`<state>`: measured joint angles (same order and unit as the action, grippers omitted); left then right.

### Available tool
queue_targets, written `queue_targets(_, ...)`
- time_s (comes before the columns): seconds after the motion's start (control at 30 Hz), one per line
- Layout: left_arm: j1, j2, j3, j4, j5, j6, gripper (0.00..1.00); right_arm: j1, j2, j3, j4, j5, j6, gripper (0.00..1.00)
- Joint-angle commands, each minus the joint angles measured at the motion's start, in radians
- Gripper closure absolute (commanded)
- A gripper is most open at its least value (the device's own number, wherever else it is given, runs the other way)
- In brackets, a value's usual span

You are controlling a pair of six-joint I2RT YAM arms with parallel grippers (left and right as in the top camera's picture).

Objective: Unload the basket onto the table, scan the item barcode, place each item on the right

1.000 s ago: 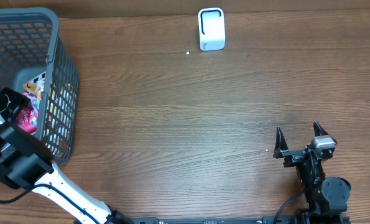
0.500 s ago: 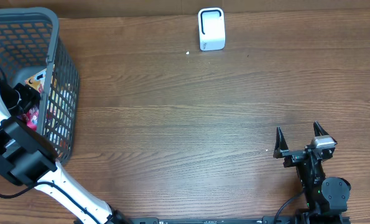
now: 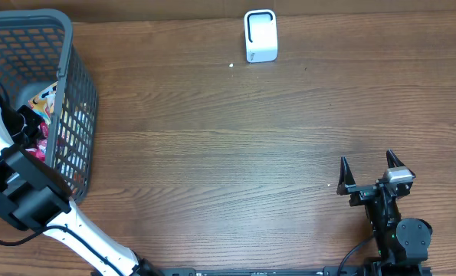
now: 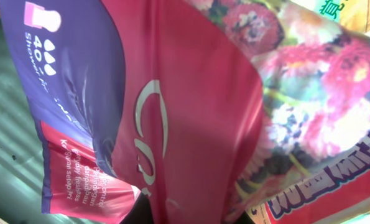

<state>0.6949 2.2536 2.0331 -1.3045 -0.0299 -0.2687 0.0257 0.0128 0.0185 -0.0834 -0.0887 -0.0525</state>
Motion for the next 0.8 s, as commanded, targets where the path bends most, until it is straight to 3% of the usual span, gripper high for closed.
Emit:
queue_targets(0.0,-0.015,0.023,-0.001,-0.034,0.063,0.0,0.96,-0.008,-0.01,-0.01,0.004,0.01,-0.001,0.0)
queue_targets(0.27,-0.016,0.009,0.256,-0.154,0.232,0.009,0.96,-0.008,-0.01,-0.01,0.004,0.01,-0.001,0.0)
queue_targets(0.37,-0.026,-0.014,0.338,-0.174,0.24,0.069,0.96,-0.008,-0.01,-0.01,0.004,0.01,-0.001,0.0)
queue_targets(0.77,-0.07,-0.287,0.359,-0.046,0.275,0.105,0.96,-0.008,-0.01,-0.01,0.004,0.01,-0.001,0.0)
